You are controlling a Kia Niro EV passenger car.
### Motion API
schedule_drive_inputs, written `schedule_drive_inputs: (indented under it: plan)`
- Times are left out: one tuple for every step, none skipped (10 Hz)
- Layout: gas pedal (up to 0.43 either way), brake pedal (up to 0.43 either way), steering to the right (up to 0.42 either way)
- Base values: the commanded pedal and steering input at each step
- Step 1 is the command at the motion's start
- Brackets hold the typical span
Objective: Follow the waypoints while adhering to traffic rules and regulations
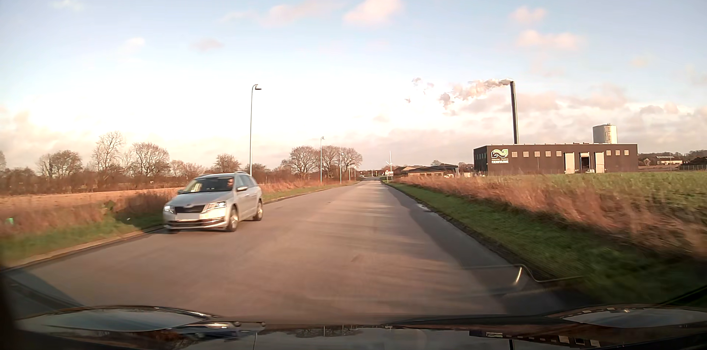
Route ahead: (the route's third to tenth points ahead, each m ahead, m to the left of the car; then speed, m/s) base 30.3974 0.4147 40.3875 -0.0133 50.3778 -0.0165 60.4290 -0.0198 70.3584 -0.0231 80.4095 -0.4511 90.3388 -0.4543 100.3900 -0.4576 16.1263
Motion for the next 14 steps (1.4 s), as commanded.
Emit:
schedule_drive_inputs:
  plan:
    - [0.15, 0.0, 0.001]
    - [0.15, 0.0, 0.001]
    - [0.138, 0.0, 0.001]
    - [0.13, 0.0, 0.001]
    - [0.13, 0.0, 0.001]
    - [0.13, 0.0, 0.001]
    - [0.13, 0.0, 0.001]
    - [0.13, 0.0, 0.001]
    - [0.13, 0.0, 0.001]
    - [0.13, 0.0, 0.001]
    - [0.118, 0.0, 0.001]
    - [0.11, 0.0, 0.001]
    - [0.11, 0.0, 0.001]
    - [0.11, 0.0, 0.001]
